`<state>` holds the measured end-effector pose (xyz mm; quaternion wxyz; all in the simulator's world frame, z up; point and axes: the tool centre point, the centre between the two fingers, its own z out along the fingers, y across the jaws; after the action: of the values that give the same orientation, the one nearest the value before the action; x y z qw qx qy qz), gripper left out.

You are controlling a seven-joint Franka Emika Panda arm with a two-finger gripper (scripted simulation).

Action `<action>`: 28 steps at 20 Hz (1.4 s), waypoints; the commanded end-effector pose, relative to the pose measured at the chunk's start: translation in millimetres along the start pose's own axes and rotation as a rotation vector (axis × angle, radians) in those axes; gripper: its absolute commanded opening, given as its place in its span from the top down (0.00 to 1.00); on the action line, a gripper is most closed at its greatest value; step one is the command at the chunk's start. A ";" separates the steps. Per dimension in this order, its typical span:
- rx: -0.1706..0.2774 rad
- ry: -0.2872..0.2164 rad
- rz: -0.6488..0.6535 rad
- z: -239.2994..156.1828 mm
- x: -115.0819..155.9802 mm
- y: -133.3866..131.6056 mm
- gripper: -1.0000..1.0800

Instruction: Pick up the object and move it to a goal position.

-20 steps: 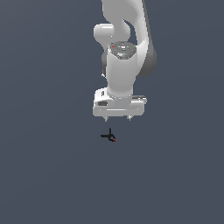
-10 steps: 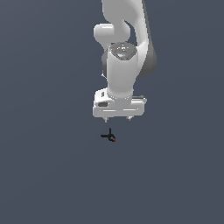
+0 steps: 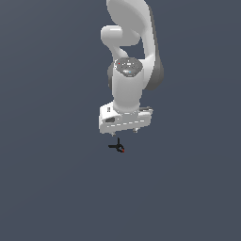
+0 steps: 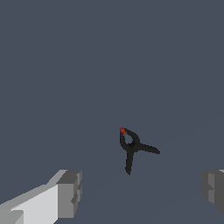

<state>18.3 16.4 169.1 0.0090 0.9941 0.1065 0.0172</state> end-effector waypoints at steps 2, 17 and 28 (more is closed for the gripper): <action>0.001 -0.006 -0.081 15.2 -1.8 4.1 0.04; 0.019 -0.023 -0.448 82.2 -13.6 18.9 0.04; 0.030 -0.025 -0.571 104.3 -19.1 22.4 0.04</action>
<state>8.3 -10.8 66.3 0.0005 0.9260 0.3775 -0.0001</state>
